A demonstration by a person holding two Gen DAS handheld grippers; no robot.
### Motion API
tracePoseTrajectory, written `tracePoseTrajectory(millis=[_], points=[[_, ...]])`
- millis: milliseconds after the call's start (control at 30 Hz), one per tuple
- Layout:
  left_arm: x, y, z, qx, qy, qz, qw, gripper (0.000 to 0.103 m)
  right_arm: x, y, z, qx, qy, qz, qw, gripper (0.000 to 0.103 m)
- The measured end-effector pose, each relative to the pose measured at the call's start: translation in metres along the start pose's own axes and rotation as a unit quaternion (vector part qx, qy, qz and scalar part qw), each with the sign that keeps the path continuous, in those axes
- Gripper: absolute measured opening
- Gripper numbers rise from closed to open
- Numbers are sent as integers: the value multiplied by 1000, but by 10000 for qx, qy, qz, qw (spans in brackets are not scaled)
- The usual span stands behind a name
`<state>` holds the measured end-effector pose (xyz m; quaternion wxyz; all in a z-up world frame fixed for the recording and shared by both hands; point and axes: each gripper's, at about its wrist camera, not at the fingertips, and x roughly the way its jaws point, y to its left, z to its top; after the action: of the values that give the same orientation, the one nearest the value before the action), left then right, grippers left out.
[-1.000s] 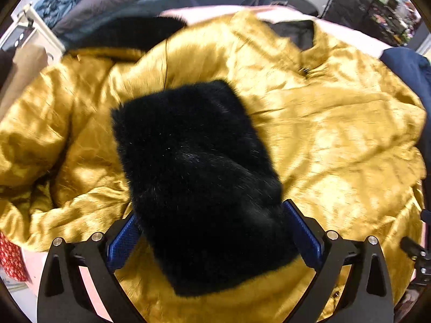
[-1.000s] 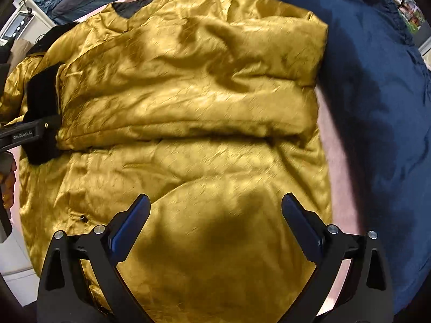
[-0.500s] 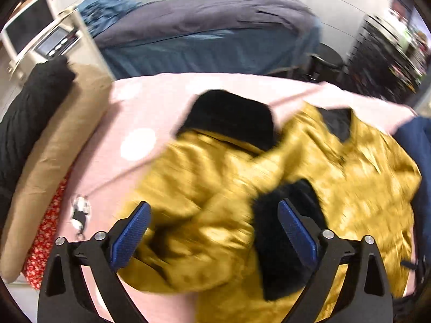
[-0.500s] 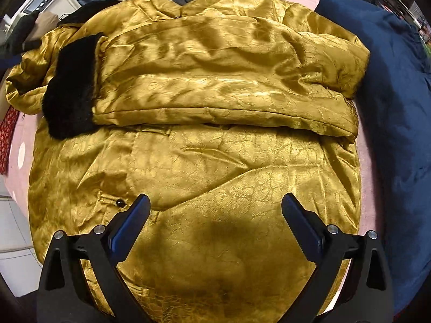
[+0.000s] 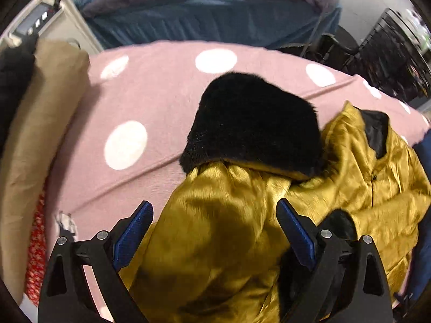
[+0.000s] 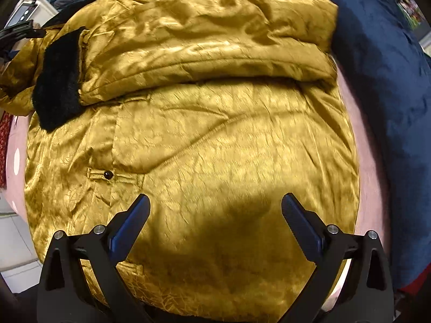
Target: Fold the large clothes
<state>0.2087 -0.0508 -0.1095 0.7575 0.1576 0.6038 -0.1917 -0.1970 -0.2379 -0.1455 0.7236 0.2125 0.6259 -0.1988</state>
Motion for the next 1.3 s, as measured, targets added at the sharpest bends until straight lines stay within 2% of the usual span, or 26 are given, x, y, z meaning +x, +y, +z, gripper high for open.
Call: tracePoseTrajectory(millis=[100,233,300,367,433,567,667,767,833,933,1000,1033,1100,1200,1300], points=[[16,4,6,-262,183,-259,9992,79,-5,-3,-9,156,-29,-37,9999,96],[29,3,3,-241,270,-367,9987,55,-16,-10,-17,364,-130,-38,9992,96],[26,7,-1,-314,182,-528,9979,43,-23,-14,-20,404,-186,-51,9990,96],[19,12,-5,-381,67,-654,9971,25,-28,-17,-12,436,-225,-38,9988,96],[8,22,-9,-488,-102,-761,9958,18,-32,-17,-8,435,-276,-25,9987,96],[-20,51,-20,-835,-439,-784,9924,13,-40,-13,7,367,-356,48,9987,96],[-40,84,-33,-1303,-709,-759,9860,12,-37,-6,25,264,-393,117,9988,96],[-62,124,-52,-1971,-1036,-668,9726,11,-39,0,30,158,-403,195,9989,96],[-81,154,-73,-2476,-1339,-555,9580,11,-39,5,32,86,-419,217,9989,96],[-107,188,-104,-2976,-1694,-107,9395,10,-39,8,34,-4,-419,236,9988,96],[-118,211,-126,-3360,-1784,60,9248,10,-37,9,36,-33,-390,259,9989,96],[-120,215,-132,-3469,-1789,15,9207,10,-35,9,37,-41,-375,272,9989,96],[-121,218,-140,-3537,-1761,-20,9186,10,-34,9,38,-55,-345,304,9989,96],[-122,198,-132,-3197,-1734,125,9314,10,-32,11,41,-66,-337,360,9988,96],[-125,176,-119,-3033,-1806,-140,9355,10,-35,12,44,-74,-377,414,9984,96]])
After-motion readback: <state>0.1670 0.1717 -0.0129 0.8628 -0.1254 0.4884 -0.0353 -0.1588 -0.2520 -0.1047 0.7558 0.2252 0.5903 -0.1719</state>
